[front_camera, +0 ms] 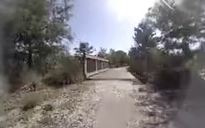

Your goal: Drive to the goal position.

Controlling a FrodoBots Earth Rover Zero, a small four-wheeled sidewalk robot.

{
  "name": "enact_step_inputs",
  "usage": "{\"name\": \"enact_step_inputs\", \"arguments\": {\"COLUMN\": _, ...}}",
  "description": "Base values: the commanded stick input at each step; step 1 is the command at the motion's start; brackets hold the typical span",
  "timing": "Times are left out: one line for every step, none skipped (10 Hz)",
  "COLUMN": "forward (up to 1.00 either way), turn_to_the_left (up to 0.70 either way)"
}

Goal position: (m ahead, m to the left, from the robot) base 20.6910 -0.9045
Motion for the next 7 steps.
{"name": "enact_step_inputs", "arguments": {"forward": 0.7, "turn_to_the_left": 0.0}}
{"name": "enact_step_inputs", "arguments": {"forward": 0.7, "turn_to_the_left": 0.0}}
{"name": "enact_step_inputs", "arguments": {"forward": 0.7, "turn_to_the_left": 0.0}}
{"name": "enact_step_inputs", "arguments": {"forward": 0.7, "turn_to_the_left": 0.0}}
{"name": "enact_step_inputs", "arguments": {"forward": 0.7, "turn_to_the_left": -0.27}}
{"name": "enact_step_inputs", "arguments": {"forward": 0.7, "turn_to_the_left": -0.35}}
{"name": "enact_step_inputs", "arguments": {"forward": 0.7, "turn_to_the_left": -0.35}}
